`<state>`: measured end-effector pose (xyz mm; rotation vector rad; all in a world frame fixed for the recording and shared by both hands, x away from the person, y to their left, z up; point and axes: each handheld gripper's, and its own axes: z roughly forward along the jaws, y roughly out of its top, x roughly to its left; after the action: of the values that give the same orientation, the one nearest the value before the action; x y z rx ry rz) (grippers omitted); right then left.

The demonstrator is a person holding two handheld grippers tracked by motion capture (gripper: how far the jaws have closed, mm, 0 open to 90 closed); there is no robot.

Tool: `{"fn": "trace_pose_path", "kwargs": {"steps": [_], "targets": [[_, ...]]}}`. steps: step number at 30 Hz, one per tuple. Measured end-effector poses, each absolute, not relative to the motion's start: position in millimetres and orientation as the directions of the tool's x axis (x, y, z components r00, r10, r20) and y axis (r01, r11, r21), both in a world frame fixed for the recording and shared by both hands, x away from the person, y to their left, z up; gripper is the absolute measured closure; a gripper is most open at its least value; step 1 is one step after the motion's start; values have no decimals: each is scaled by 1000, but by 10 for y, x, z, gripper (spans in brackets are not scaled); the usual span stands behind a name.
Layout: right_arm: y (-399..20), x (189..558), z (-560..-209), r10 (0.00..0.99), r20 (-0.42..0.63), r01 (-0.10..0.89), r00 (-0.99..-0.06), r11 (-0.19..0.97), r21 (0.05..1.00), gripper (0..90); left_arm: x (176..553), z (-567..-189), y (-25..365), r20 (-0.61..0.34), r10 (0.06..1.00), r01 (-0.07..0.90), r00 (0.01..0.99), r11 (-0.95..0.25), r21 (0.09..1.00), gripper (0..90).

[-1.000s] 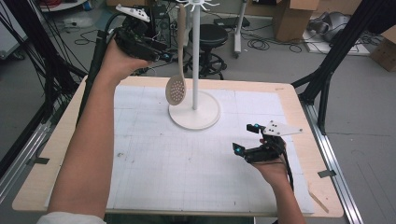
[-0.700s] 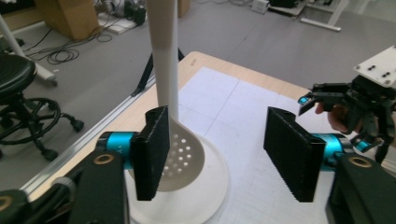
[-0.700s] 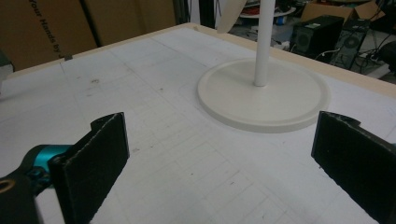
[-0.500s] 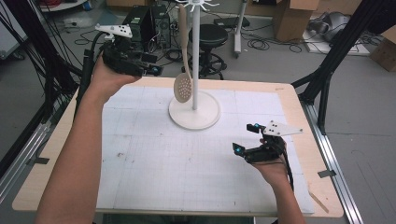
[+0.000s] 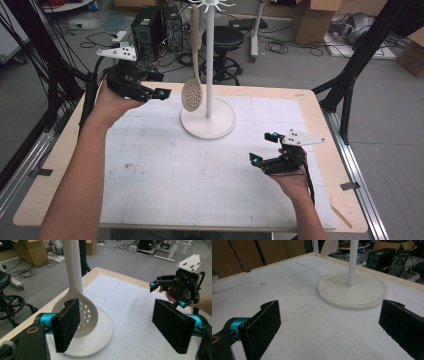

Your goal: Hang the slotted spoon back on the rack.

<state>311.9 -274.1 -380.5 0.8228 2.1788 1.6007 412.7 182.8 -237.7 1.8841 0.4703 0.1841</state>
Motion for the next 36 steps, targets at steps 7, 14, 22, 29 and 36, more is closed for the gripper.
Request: {"fn": "trace_pose_path", "kwargs": {"steps": [7,14,22,29,36], "targets": [[-2735,3121,-3814,614,91,272,-784,208,940,31,3981,-2614,1884,-94,393,220,915,-291,931,187],[-2727,3128,-3828,613,89,271,-785,211,939,30,3904,-2852,1924,-101,415,249,904,-320,914,153],[-2736,3130,-3834,616,90,276,-782,213,937,30,3852,-3057,1946,-122,416,271,901,-321,907,110],[-2733,3133,-3845,617,91,280,-782,216,935,30,3730,-3229,2000,-127,408,270,904,-315,910,67],[-2735,3141,-3850,619,87,277,-781,218,936,31,3538,-3429,2082,-130,414,264,901,-287,921,61]]}}
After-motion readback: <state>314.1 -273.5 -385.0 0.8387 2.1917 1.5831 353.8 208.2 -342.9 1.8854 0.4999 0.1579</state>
